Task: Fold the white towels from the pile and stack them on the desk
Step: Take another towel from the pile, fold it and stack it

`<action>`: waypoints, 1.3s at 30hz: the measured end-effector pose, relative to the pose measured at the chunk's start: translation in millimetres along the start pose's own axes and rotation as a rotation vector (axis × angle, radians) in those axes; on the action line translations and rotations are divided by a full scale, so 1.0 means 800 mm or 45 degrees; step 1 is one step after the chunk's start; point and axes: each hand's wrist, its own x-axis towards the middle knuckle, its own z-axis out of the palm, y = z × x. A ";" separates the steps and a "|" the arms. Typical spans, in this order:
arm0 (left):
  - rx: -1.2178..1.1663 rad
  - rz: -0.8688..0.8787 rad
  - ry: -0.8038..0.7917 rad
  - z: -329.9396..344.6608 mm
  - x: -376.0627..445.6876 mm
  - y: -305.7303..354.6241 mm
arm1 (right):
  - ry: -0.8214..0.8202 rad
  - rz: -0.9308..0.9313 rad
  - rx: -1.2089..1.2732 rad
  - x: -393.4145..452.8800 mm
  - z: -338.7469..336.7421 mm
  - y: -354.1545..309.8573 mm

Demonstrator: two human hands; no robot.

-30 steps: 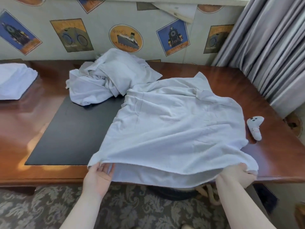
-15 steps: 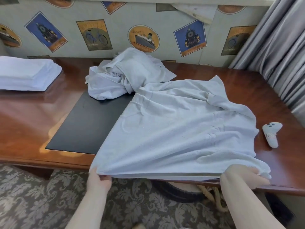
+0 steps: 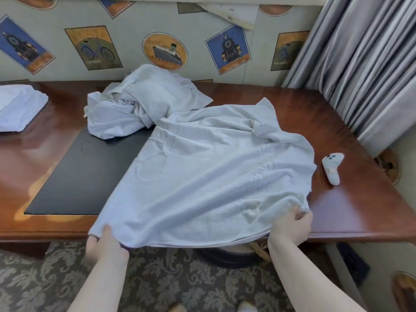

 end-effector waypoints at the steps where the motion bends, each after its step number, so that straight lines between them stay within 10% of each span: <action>1: -0.045 0.091 -0.034 0.005 -0.012 0.000 | -0.068 -0.039 0.013 0.002 -0.002 -0.004; 5: 0.217 0.558 -0.330 0.042 -0.071 0.006 | -0.398 -0.216 0.072 -0.014 0.002 -0.024; 16: 0.552 0.682 -1.112 0.095 -0.191 -0.019 | -1.250 -0.541 0.034 -0.075 0.020 -0.056; 28: 0.575 0.719 -1.052 0.108 -0.222 -0.010 | -1.296 -0.898 -0.130 -0.051 0.029 -0.068; 39: 0.845 0.788 -1.717 0.115 -0.191 0.036 | -1.241 -1.117 -0.148 -0.046 0.026 -0.074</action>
